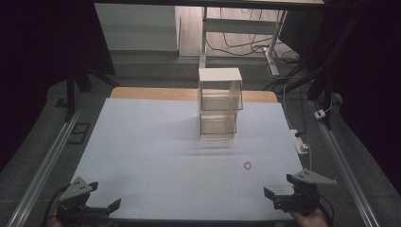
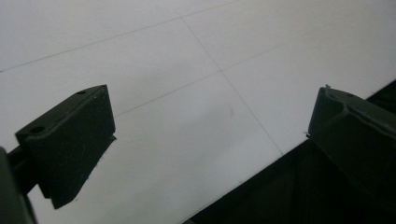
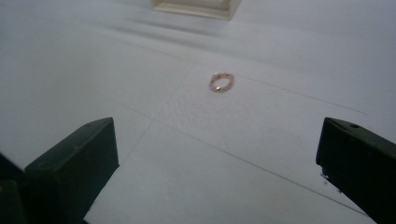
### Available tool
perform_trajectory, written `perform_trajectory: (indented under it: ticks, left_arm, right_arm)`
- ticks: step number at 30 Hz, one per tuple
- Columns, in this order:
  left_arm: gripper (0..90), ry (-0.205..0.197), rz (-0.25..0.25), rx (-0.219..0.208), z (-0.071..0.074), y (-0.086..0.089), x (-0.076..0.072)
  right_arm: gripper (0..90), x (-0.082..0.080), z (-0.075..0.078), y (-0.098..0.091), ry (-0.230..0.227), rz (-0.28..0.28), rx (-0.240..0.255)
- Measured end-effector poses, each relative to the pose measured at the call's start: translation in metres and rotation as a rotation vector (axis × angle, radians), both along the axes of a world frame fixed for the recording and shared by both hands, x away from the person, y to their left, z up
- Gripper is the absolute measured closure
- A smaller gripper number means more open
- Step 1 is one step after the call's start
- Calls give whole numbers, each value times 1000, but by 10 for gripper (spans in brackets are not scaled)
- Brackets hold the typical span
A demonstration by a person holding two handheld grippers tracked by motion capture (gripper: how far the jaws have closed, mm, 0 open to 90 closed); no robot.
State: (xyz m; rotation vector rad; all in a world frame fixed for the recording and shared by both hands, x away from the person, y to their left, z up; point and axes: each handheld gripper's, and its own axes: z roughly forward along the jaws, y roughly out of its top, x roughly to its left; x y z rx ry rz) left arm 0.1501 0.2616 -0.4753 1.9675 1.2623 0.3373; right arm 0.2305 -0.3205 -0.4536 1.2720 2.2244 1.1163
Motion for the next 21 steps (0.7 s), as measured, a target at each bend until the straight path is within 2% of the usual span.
perform_trajectory:
  ticks: [5,13,21]
  left_arm:
    - [23,0,-14,-18,0,2,0]
    - [28,2,-24,-9,0,0,1]
    - [34,12,-29,-39,-1,3,2]
  right_arm:
    - [0,1,-1,2,15,23,-9]
    - [0,2,-1,2,29,43,-12]
    - [0,3,-1,4,39,42,-21]
